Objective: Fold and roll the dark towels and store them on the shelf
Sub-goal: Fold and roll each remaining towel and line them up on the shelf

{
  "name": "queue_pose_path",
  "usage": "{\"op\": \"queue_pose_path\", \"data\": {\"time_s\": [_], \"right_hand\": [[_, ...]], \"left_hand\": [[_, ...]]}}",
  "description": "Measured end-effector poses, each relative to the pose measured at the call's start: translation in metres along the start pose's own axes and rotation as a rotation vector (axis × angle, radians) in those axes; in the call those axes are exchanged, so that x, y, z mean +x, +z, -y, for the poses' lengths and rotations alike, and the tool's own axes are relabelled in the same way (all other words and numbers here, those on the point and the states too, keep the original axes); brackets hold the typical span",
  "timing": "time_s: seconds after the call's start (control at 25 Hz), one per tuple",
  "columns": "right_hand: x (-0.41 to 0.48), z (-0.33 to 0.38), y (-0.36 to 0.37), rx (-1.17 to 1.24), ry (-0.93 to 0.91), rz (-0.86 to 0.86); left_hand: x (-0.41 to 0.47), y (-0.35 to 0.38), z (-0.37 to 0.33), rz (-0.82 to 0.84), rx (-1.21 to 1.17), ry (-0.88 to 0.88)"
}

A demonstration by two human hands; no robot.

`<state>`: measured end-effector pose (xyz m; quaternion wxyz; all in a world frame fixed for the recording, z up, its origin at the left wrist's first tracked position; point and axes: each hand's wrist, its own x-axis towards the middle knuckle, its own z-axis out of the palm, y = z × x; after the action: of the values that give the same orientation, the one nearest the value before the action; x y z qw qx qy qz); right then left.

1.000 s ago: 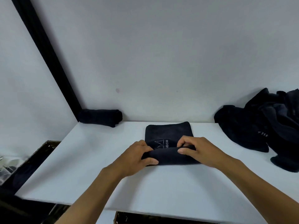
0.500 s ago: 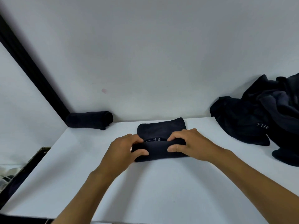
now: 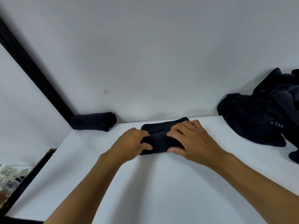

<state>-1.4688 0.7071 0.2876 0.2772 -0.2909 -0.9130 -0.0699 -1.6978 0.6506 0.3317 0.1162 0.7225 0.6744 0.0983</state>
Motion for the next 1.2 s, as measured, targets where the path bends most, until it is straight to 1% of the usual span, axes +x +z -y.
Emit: {"op": "queue_pose_path", "data": {"time_s": [0.08, 0.12, 0.16, 0.2, 0.24, 0.28, 0.32, 0.36, 0.4, 0.44, 0.52, 0.56, 0.6, 0.64, 0.68, 0.72, 0.76, 0.84, 0.92, 1.0, 1.12, 1.2], "right_hand": [[0.002, -0.003, 0.003, -0.037, -0.003, 0.102], [0.006, -0.003, 0.001, -0.004, 0.035, 0.148], [0.011, -0.005, 0.0, 0.052, 0.082, 0.193], [0.017, -0.008, -0.001, 0.11, 0.124, 0.223], [0.024, -0.011, -0.002, 0.162, 0.159, 0.249], [0.03, -0.014, -0.002, 0.223, 0.198, 0.288], [0.037, -0.019, -0.002, 0.293, 0.24, 0.326], [0.044, -0.025, -0.002, 0.376, 0.285, 0.357], [0.048, -0.031, -0.001, 0.461, 0.327, 0.389], [0.051, -0.036, 0.002, 0.532, 0.368, 0.415], [0.053, -0.042, 0.01, 0.641, 0.448, 0.398], [0.051, -0.041, 0.012, 0.676, 0.473, 0.346], [0.049, -0.038, 0.015, 0.665, 0.476, 0.243], [0.047, -0.036, 0.02, 0.565, 0.421, 0.084], [0.045, -0.034, 0.024, 0.397, 0.318, -0.058], [0.042, -0.033, 0.028, 0.215, 0.205, -0.139], [0.041, -0.034, 0.031, 0.081, 0.116, -0.155], [0.042, -0.038, 0.034, -0.043, 0.061, -0.015], [0.046, -0.04, 0.034, -0.044, 0.113, 0.129], [0.055, -0.042, 0.032, 0.042, 0.183, 0.171], [0.072, -0.049, 0.027, 0.228, 0.299, 0.259], [0.081, -0.057, 0.027, 0.374, 0.38, 0.348]], "left_hand": [[0.012, -0.009, 0.003, 0.08, -0.049, -0.009], [0.018, -0.011, 0.003, 0.12, -0.024, -0.004], [0.021, -0.012, 0.002, 0.121, 0.041, 0.0], [0.022, -0.009, 0.0, 0.051, 0.132, 0.006], [0.021, -0.004, -0.002, -0.09, 0.238, 0.036], [0.016, 0.004, -0.007, -0.27, 0.355, 0.08], [0.012, 0.014, -0.011, -0.372, 0.448, 0.115], [0.008, 0.021, -0.014, -0.431, 0.513, 0.161], [0.006, 0.025, -0.016, -0.443, 0.54, 0.187], [0.006, 0.027, -0.019, -0.413, 0.562, 0.177], [0.013, 0.019, -0.028, -0.273, 0.589, 0.086], [0.021, 0.012, -0.03, -0.217, 0.598, 0.049], [0.032, 0.007, -0.03, -0.17, 0.576, 0.016], [0.043, 0.001, -0.03, -0.099, 0.532, -0.024], [0.054, -0.004, -0.029, -0.022, 0.475, -0.056], [0.064, -0.009, -0.025, 0.046, 0.41, -0.085], [0.073, -0.013, -0.02, 0.09, 0.333, -0.11], [0.085, -0.02, -0.012, 0.169, 0.185, -0.141], [0.095, -0.023, -0.011, 0.207, 0.178, -0.125], [0.1, -0.022, -0.019, 0.132, 0.311, -0.119], [0.091, -0.009, -0.038, -0.072, 0.518, -0.121], [0.08, 0.005, -0.041, -0.155, 0.558, -0.068]]}}
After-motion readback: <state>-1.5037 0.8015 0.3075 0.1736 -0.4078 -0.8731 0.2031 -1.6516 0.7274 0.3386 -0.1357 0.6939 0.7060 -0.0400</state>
